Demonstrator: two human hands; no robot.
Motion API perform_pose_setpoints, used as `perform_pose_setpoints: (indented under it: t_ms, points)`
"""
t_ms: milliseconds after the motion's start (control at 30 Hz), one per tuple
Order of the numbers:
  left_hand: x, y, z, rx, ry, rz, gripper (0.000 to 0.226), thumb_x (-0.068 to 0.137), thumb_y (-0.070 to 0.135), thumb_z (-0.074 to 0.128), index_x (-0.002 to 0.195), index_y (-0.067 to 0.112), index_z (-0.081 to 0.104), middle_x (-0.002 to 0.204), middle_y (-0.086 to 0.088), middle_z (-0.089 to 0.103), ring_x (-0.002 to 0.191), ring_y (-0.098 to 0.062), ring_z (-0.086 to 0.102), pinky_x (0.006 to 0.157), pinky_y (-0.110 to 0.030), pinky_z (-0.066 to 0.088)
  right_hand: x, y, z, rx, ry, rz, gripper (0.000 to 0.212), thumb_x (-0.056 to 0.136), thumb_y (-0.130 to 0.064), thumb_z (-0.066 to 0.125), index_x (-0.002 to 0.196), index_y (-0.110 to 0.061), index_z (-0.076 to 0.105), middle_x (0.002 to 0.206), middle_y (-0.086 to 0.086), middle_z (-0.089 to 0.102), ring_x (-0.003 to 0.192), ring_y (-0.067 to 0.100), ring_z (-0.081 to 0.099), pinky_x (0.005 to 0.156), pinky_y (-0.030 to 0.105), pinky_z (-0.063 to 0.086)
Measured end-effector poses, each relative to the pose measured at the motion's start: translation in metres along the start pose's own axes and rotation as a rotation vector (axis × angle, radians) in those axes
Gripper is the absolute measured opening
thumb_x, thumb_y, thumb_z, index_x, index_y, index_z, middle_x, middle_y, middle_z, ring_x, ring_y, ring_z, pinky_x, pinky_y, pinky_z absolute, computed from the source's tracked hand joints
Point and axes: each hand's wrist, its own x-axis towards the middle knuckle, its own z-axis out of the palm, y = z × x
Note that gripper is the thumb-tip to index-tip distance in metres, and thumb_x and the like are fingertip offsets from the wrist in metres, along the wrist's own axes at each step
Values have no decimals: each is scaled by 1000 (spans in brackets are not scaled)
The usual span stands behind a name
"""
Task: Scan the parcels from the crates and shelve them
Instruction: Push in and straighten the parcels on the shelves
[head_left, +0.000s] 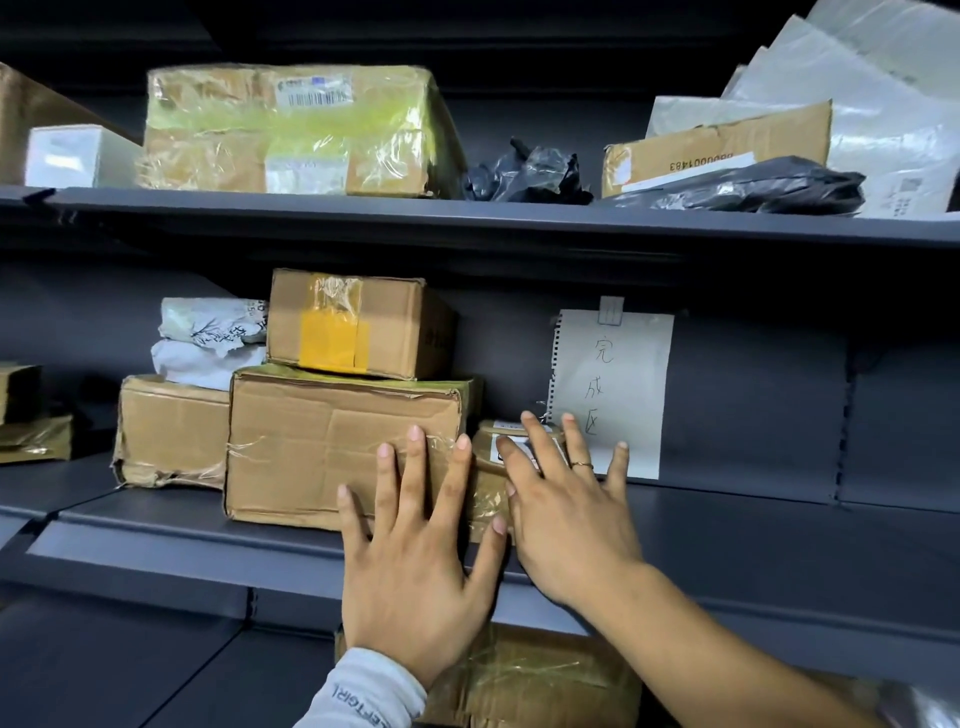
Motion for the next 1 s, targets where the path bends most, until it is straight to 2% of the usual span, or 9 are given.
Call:
perform_pose_setpoints:
  t_ms: [167,367,567,800,1000]
  points:
    - [-1,-1,3,-3,-6,3,75,98,72,26,165,44,6,175,1,-4,161,-27,-2,124,-63,18,-1,-2,1,-9,-25,42,65,108,-43,34,163,-42,-2,171,-4,-23,157,34,-22,118,76,-2]
    - [1,0,2,23,-13,-2,75,98,72,28,165,44,8,175,0,-2,161,-29,0,122,-63,10,-4,-6,2,80,-7,127,61,110,-50,19,154,-54,-24,168,-2,-32,157,34,-23,121,72,4]
    - [-1,-1,-1,43,-8,-17,74,95,75,25,162,52,5,174,3,-10,161,-24,-7,125,-64,10,-12,-6,4,225,59,253,69,105,-64,27,159,-49,-13,169,4,-23,158,38,-5,123,64,18]
    - [1,6,-8,52,-55,-41,69,93,73,21,158,61,0,170,6,-25,158,-21,-21,127,-59,-4,-17,-1,7,205,168,101,61,108,-55,26,163,-47,0,174,3,-13,160,34,-5,126,61,7]
    - [-2,7,-11,34,-42,-41,71,91,63,23,159,59,3,173,4,-17,159,-24,-17,126,-60,-6,-18,-2,14,193,249,94,57,109,-47,29,163,-46,11,175,6,0,160,36,3,126,62,10]
